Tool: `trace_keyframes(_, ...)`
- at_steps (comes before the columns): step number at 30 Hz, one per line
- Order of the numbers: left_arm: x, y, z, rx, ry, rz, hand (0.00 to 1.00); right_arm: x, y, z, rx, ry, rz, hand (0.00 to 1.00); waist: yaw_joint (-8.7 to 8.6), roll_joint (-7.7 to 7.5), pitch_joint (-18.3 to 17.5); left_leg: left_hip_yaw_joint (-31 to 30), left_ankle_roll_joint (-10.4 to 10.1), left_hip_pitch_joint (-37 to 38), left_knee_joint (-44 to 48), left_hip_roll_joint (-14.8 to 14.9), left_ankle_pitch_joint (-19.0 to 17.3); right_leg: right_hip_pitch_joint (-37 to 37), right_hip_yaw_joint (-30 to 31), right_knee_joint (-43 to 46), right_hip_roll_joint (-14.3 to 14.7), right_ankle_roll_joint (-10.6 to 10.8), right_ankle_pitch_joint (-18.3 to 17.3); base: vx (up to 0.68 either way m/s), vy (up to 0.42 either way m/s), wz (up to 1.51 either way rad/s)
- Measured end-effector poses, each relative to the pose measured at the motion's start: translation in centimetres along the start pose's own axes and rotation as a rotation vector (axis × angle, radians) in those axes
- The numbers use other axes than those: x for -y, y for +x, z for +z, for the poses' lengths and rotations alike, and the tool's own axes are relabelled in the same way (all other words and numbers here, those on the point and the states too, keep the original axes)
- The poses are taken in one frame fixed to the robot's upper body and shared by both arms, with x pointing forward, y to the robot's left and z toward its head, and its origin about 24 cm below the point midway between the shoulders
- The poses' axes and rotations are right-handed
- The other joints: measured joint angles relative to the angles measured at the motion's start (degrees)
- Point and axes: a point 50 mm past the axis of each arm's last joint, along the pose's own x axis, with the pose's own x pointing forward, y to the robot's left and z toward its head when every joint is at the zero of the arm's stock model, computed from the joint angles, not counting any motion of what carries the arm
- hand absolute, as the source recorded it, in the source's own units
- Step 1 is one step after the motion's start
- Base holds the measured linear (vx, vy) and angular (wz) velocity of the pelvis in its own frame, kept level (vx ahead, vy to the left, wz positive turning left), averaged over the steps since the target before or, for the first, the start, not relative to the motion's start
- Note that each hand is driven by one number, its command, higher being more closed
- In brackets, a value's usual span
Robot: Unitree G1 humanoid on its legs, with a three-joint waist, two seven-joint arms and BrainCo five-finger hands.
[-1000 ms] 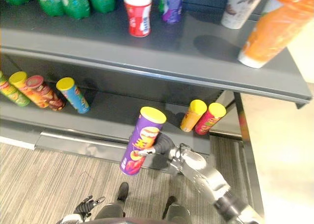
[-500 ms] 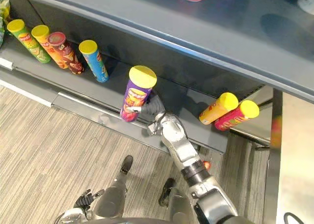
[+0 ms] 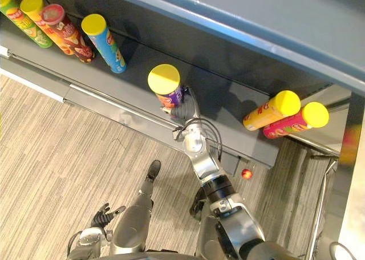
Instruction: Put the gum and the chips on the shelf.
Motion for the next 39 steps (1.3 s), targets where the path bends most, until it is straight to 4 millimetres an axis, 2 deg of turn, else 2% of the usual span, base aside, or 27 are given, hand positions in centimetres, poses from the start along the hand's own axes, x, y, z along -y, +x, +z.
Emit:
trace_keyframes(6, 0.8, 0.3, 1.4, 0.052, 0.021, -0.023, 0.00, 2.9, 1.7, 0.0, 0.049, -0.173, -0.104, 1.00, 0.08, 1.98, 1.7, -1.0, -0.3, -3.8, 0.2, -0.1, 1.0, -4.3, -0.2, 2.1, -0.2, -0.4, -0.3, 0.00, -0.053, 0.06)
trace_keyframes(8, 1.1, 0.4, 1.7, 0.067, 0.026, -0.031, 0.00, 3.9, 2.1, 0.1, 0.053, -0.186, -0.161, 1.00, 0.05, 2.67, 2.1, -1.7, -0.4, -4.9, -0.1, 0.0, 1.4, -5.2, -0.9, 2.6, -0.4, -0.4, -0.6, 0.00, -0.059, 0.14)
trace_keyframes(13, 1.7, 0.6, 2.7, 0.094, -0.009, -0.045, 0.00, 5.8, 3.1, 0.6, 0.055, -0.163, -0.295, 1.00, 1.34, 3.63, 2.5, -1.7, -0.4, -7.6, -0.4, 0.3, 1.9, -8.5, -0.7, 3.1, -0.8, -0.3, -0.8, 0.00, -0.057, 0.00)
trace_keyframes(20, 2.3, 0.9, 3.9, 0.125, -0.027, -0.053, 0.00, 5.9, 3.4, 1.9, 0.066, -0.034, -0.334, 1.00, 2.63, 4.14, 2.7, -1.3, -1.0, -9.3, -0.7, -0.2, 2.3, -11.2, 2.0, 4.4, -0.8, -0.1, -0.9, 0.06, -0.050, 0.00)
trace_keyframes(25, 2.5, 0.9, 4.3, 0.134, -0.102, -0.046, 0.00, 5.6, 3.4, 3.7, 0.089, 0.224, -0.354, 1.00, 2.77, 4.37, 2.8, -0.3, -1.0, -9.4, -0.7, -0.1, 2.2, -11.7, 2.4, 4.5, -0.9, -0.1, -1.0, 0.02, -0.043, -0.04)
trace_keyframes(29, 2.7, 0.9, 4.7, 0.148, -0.145, -0.049, 0.00, 6.0, 3.3, 4.5, 0.113, 0.346, -0.369, 1.00, 2.81, 4.38, 2.8, 0.1, -0.7, -9.5, -0.7, -0.2, 2.0, -12.0, 2.7, 4.5, -1.1, -0.1, -1.1, 0.00, -0.029, -0.04)
trace_keyframes(34, 2.9, 0.9, 5.0, 0.156, -0.155, -0.053, 0.00, 6.2, 3.0, 4.8, 0.140, 0.358, -0.378, 1.00, 2.77, 4.44, 2.8, 0.4, -0.7, -9.5, -0.7, -0.3, 1.9, -12.4, 3.2, 4.6, -1.1, -0.1, -1.2, 0.02, -0.036, -0.03)
trace_keyframes(39, 3.0, 0.9, 5.2, 0.163, -0.157, -0.058, 0.00, 5.9, 2.9, 4.9, 0.155, 0.295, -0.365, 1.00, 2.66, 4.59, 2.7, 0.4, -1.0, -10.5, -0.7, -0.3, 2.1, -13.5, 3.5, 5.0, -1.1, -0.1, -1.2, 0.03, -0.032, -0.02)
